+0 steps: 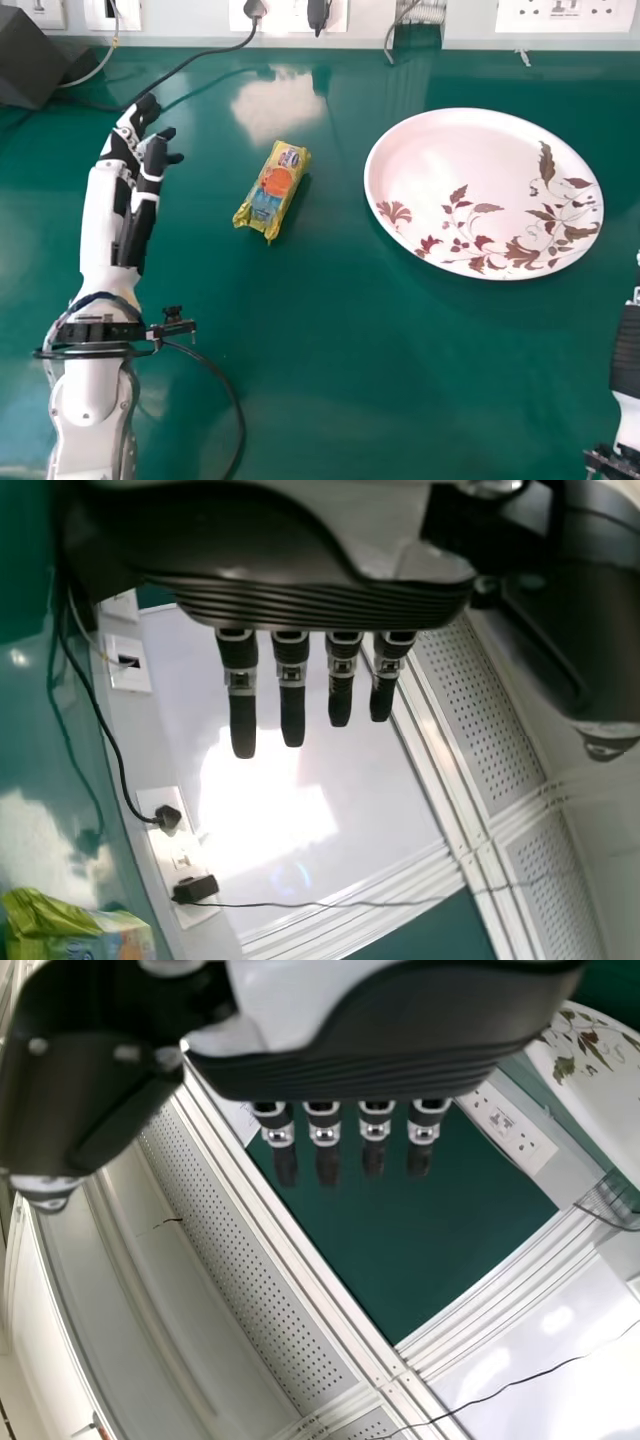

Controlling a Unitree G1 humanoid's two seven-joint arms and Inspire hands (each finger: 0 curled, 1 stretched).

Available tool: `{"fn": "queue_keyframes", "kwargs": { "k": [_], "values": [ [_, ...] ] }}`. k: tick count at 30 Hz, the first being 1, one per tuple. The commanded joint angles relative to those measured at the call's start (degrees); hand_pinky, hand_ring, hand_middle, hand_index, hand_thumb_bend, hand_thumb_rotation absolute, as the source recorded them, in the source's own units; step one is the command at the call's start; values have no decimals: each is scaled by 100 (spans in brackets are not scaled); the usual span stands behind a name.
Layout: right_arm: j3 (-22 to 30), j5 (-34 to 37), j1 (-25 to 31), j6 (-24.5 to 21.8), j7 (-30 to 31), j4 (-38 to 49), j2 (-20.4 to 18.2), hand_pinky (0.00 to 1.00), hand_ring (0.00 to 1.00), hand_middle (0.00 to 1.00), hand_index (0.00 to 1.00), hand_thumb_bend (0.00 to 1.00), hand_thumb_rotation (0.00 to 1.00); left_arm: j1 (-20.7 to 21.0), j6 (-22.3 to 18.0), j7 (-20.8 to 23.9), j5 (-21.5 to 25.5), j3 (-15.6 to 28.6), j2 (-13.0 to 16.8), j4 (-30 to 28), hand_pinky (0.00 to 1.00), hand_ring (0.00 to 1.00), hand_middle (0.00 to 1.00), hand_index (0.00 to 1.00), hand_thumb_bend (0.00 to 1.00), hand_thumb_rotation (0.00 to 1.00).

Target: Pick up biscuit and place it in the plate

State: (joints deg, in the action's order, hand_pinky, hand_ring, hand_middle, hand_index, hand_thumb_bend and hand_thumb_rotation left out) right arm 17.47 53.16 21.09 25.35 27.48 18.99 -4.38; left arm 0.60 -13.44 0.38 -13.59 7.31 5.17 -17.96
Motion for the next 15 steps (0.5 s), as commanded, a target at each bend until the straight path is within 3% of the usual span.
{"fn": "queue_keyframes", "kwargs": {
  "k": [1, 15],
  "values": [
    [36, 25, -61, 23, 53, -34, -180, 100, 100, 100, 100, 100, 39, -94, 170, 47, -173, -95, 53, -205, 73, 86, 96, 95, 100, 59],
    [30, 38, -121, 6, 58, -54, -164, 100, 100, 100, 100, 100, 37, 23, 1137, -36, -919, -397, 197, -640, 72, 86, 96, 96, 100, 59]
  ]
}}
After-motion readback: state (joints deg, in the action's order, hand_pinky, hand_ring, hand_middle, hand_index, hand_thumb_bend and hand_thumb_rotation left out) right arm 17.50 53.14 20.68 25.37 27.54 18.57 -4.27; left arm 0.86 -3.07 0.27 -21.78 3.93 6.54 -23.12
